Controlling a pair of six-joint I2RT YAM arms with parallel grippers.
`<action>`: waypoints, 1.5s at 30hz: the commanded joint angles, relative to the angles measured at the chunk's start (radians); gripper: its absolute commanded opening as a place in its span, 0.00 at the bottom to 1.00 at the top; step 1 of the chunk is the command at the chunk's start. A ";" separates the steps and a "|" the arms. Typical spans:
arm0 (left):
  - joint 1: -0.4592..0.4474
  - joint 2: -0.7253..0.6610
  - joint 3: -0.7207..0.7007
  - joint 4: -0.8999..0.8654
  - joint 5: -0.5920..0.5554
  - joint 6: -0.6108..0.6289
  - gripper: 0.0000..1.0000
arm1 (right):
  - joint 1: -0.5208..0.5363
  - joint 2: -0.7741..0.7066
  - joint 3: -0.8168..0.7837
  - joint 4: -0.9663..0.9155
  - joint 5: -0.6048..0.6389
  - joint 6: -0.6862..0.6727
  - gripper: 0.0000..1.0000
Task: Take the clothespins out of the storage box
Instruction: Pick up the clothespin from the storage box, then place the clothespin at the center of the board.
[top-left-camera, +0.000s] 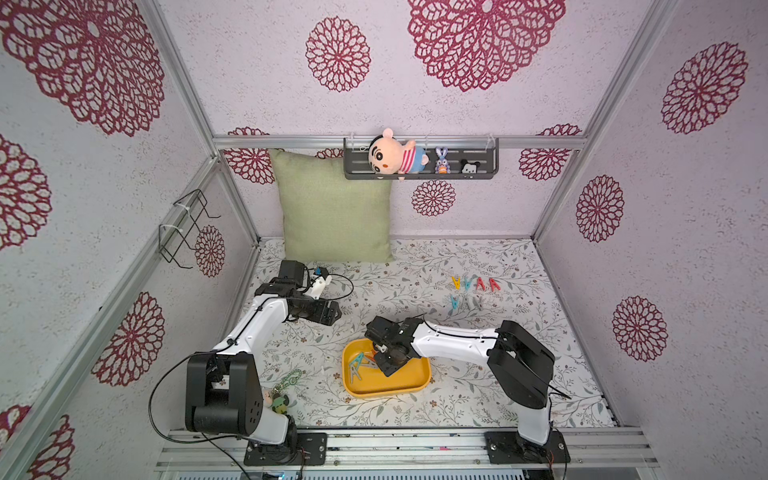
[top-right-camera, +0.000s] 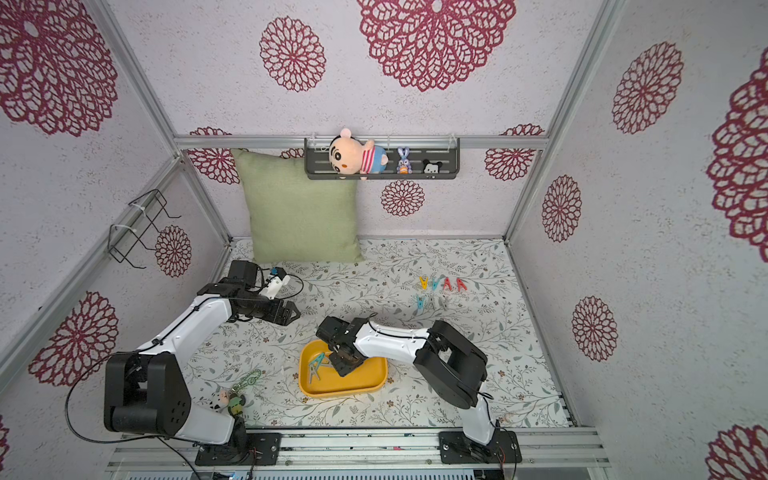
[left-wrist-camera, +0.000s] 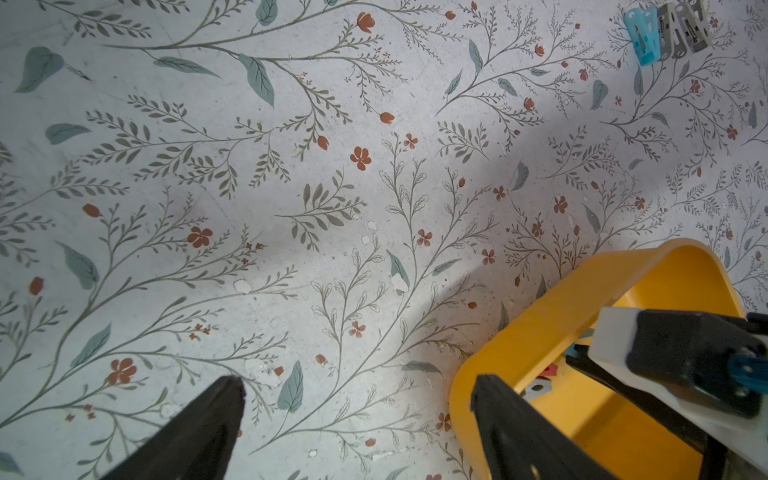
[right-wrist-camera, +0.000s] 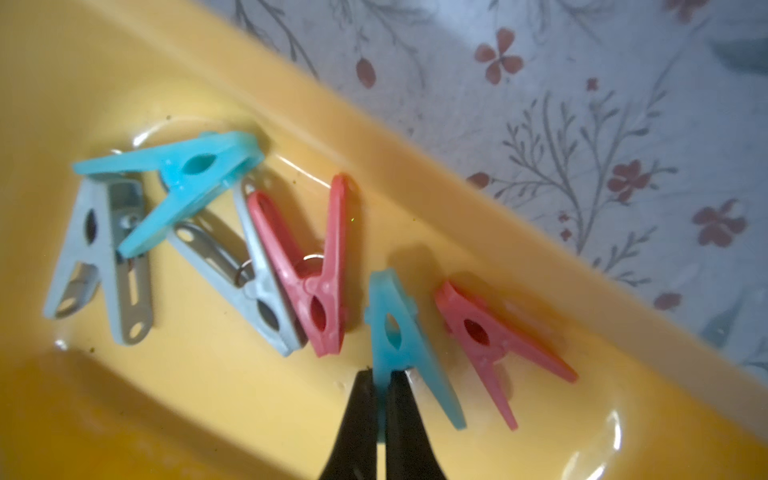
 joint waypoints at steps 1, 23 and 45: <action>0.006 -0.005 -0.005 0.014 0.016 -0.003 0.94 | 0.006 -0.112 -0.012 -0.030 -0.011 0.008 0.00; 0.004 -0.007 -0.003 0.013 0.019 -0.003 0.94 | -0.428 -0.482 -0.211 -0.057 0.027 0.109 0.00; 0.004 -0.019 0.004 0.001 0.036 -0.006 0.94 | -1.023 -0.228 -0.212 0.021 0.007 -0.155 0.00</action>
